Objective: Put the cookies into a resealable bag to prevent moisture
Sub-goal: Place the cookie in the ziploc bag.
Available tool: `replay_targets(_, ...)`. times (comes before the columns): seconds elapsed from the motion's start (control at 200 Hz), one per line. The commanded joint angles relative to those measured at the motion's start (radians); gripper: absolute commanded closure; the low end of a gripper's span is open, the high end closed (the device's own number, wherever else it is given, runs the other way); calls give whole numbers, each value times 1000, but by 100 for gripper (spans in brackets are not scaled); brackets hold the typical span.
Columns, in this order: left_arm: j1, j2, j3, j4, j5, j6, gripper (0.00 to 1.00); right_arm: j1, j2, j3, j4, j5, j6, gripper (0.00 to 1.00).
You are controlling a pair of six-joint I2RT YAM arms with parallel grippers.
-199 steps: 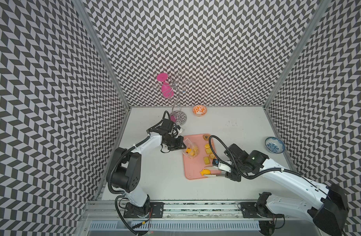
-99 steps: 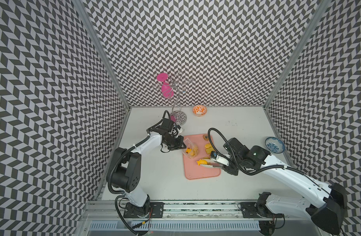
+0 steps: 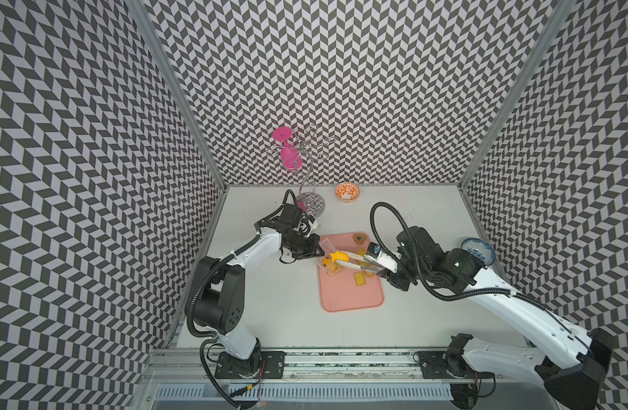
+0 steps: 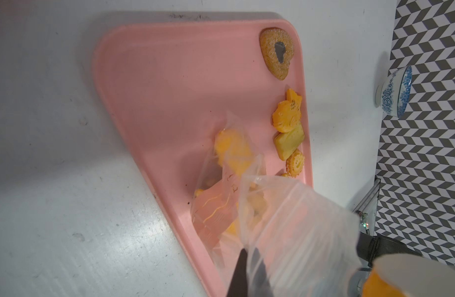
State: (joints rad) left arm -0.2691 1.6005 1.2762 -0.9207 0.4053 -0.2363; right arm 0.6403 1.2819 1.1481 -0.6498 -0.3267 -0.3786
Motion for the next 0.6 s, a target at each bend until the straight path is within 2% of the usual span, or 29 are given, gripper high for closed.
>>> replay_targets(0.0, 16, -43, 49, 16, 10, -4, 100, -4, -95, -43, -59, 99, -59, 58)
replay_targets(0.085, 37, -50, 42, 47, 90, -16, 100, -4, -148, -81, -111, 143, -83, 58)
replay_targets(0.205, 38, -40, 29, 60, 118, -18, 100, -4, -201, -146, -160, 204, -115, 58)
replay_targets(0.336, 45, -36, -63, 152, 182, -39, 100, -4, -209, -157, -161, 204, -108, 57)
replay_targets(0.491, 41, -23, -134, 172, 107, -40, 100, -2, -187, -163, -170, 151, -148, 58)
replay_targets(0.596, 44, -16, -129, 131, -40, -21, 100, 12, -195, -203, -180, 144, -176, 58)
